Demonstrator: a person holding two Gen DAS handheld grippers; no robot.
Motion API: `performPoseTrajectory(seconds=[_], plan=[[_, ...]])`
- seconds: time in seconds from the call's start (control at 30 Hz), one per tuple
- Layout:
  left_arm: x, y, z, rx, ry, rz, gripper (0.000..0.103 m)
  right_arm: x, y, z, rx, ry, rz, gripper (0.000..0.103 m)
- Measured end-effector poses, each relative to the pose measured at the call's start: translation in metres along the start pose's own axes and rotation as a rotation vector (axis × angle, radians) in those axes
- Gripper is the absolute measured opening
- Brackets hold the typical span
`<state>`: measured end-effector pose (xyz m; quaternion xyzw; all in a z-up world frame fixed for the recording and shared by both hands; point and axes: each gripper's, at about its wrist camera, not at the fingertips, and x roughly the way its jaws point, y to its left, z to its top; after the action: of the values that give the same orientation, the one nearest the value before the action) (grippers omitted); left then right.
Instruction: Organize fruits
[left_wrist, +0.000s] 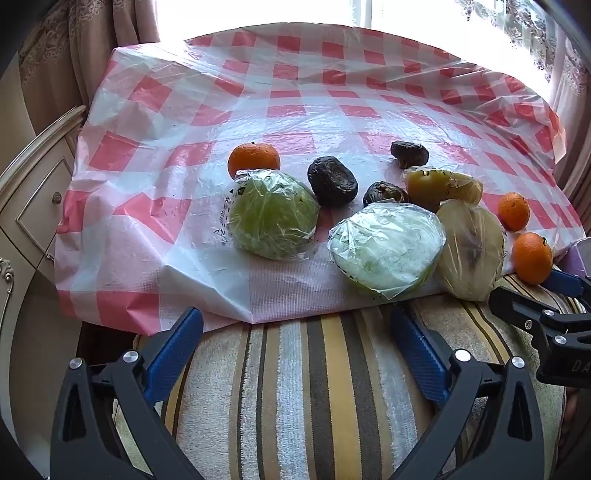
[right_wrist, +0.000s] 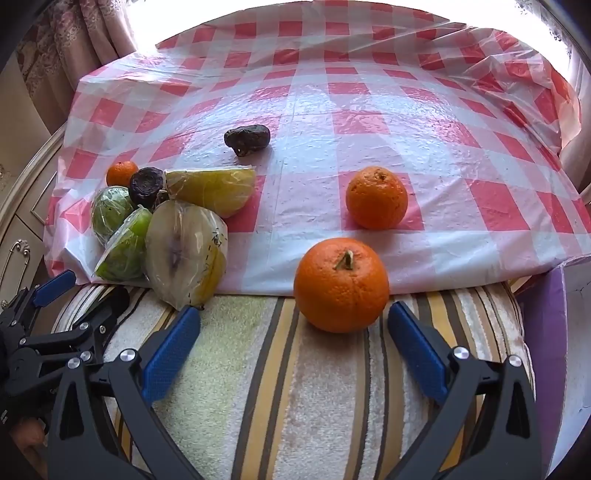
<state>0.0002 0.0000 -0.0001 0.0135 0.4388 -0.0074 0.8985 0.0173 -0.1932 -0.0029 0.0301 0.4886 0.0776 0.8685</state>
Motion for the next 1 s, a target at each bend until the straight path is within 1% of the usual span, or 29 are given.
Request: performPoseTrajectory(seconds=[0.17, 0.4, 0.43, 0.47, 0.57, 0.6, 0.73, 0.87, 0.93, 0.97, 1.0], plan=[[0.000, 0.000, 0.000, -0.002, -0.006, 0.001, 0.098, 0.001, -0.001, 0.001, -0.010, 0.004, 0.012, 0.102], [-0.006, -0.008, -0.002, 0.024, -0.023, 0.040, 0.098, 0.003, -0.002, 0.001, -0.011, 0.004, 0.016, 0.102], [-0.005, -0.009, -0.002, 0.024, -0.021, 0.038, 0.098, 0.003, -0.002, 0.000, -0.012, 0.003, 0.014, 0.102], [-0.004, -0.006, -0.002, 0.008, -0.021, 0.020, 0.098, 0.004, -0.003, 0.001, -0.014, 0.003, 0.011, 0.102], [-0.003, -0.007, -0.004, 0.005, -0.016, 0.016, 0.098, 0.005, -0.002, -0.001, -0.019, -0.001, 0.007, 0.102], [0.000, -0.003, -0.003, -0.013, -0.006, -0.006, 0.098, 0.004, -0.001, -0.002, -0.020, -0.004, 0.006, 0.102], [0.000, -0.002, -0.002, -0.011, -0.012, -0.006, 0.098, 0.005, 0.000, -0.002, -0.021, -0.004, 0.010, 0.102], [0.001, 0.000, -0.001, -0.019, -0.009, -0.021, 0.098, 0.004, -0.001, -0.003, -0.022, -0.007, 0.013, 0.102], [0.000, 0.002, -0.001, -0.036, -0.026, -0.042, 0.098, 0.004, -0.001, -0.003, -0.022, -0.011, 0.013, 0.102], [0.000, 0.003, -0.001, -0.036, -0.027, -0.042, 0.098, 0.004, -0.001, -0.003, -0.022, -0.012, 0.013, 0.102], [0.001, 0.002, -0.001, -0.022, -0.010, -0.025, 0.098, 0.004, -0.001, -0.003, -0.022, -0.012, 0.013, 0.102]])
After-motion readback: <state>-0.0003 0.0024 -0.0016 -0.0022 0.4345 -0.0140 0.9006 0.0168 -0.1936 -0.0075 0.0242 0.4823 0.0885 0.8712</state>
